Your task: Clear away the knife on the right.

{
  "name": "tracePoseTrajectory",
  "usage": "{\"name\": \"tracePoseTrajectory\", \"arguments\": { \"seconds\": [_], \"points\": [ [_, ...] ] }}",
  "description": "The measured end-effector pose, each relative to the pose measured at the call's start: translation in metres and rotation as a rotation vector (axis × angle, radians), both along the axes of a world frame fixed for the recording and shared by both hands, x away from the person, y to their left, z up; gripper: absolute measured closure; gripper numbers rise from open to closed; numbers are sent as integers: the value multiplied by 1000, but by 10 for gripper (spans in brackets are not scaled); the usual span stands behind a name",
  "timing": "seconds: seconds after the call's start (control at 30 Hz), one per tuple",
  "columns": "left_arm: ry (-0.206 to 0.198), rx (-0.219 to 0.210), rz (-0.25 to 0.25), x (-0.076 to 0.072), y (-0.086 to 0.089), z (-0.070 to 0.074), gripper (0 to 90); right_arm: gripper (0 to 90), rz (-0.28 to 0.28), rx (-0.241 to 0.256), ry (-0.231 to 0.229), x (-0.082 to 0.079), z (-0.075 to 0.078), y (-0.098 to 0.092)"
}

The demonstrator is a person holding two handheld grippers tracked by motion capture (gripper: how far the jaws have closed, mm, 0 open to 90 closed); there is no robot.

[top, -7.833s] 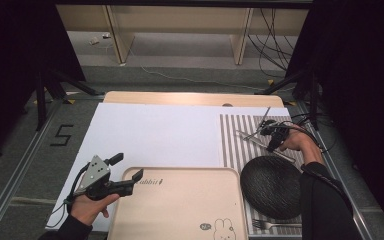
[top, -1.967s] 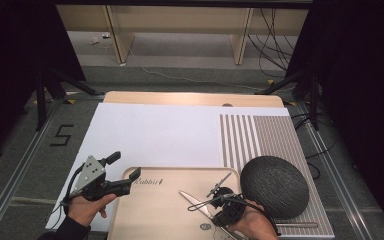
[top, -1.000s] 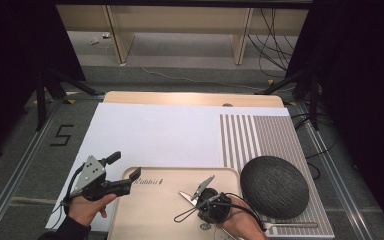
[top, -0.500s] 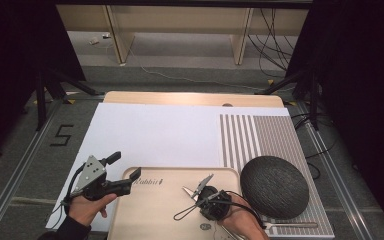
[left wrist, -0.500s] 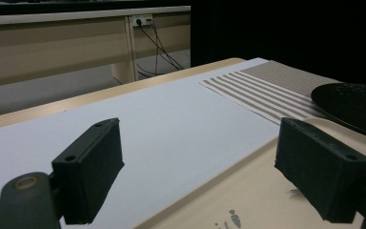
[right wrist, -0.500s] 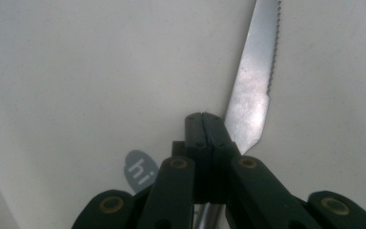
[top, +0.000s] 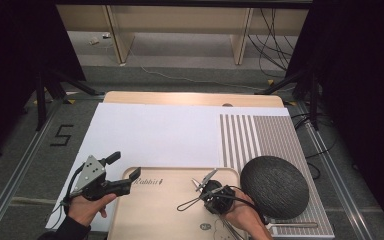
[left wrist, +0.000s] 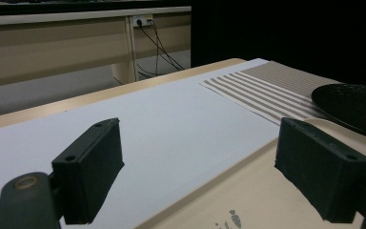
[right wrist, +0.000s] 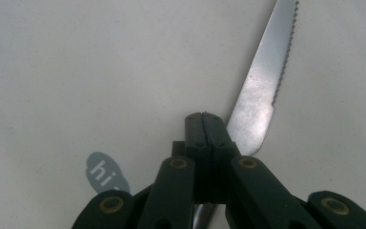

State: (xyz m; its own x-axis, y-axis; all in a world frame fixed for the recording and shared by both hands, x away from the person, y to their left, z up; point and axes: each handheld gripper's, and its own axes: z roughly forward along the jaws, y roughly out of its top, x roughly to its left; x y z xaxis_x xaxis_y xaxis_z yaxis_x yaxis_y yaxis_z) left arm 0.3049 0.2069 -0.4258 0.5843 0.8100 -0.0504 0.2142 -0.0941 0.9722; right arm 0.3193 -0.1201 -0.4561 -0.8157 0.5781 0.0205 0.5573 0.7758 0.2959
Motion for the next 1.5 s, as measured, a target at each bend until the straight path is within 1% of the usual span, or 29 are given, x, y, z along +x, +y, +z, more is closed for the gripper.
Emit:
{"name": "tracePoseTrajectory", "arguments": {
  "seconds": [0.1, 0.13, 0.37, 0.5, 0.63, 0.7, 0.73, 0.93, 1.4, 1.5],
  "points": [
    [0, 1, -1, 0, 0, 0, 158, 900, -14, -7, -6, 3, 0, -5],
    [0, 1, -2, 0, 0, 0, 158, 900, -30, -13, 0, 3, 1, -6],
    [0, 0, 1, 0, 0, 0, 158, 900, -75, -33, 0, 8, 1, -18],
    [0, 1, 0, 0, 0, 0, 158, 900, -100, -44, 11, 9, 2, -23],
    [0, 1, 1, 0, 0, 0, 157, 900, -117, -49, 13, 10, 2, -29],
    [0, 1, 0, 0, 0, 0, 158, 900, -124, -51, 22, 10, 3, -31],
    [0, 2, 1, 0, 0, 0, 158, 900, -124, -54, 19, 10, 3, -32],
    [0, 1, 0, 0, 0, 0, 158, 900, -146, -57, 35, 11, 3, -37],
    [0, 1, 1, 0, 0, 0, 158, 900, -187, -61, 58, 12, 4, -50],
    [0, 0, 2, 0, 0, 0, 158, 900, -191, -55, 62, 12, 4, -53]
  ]
}}
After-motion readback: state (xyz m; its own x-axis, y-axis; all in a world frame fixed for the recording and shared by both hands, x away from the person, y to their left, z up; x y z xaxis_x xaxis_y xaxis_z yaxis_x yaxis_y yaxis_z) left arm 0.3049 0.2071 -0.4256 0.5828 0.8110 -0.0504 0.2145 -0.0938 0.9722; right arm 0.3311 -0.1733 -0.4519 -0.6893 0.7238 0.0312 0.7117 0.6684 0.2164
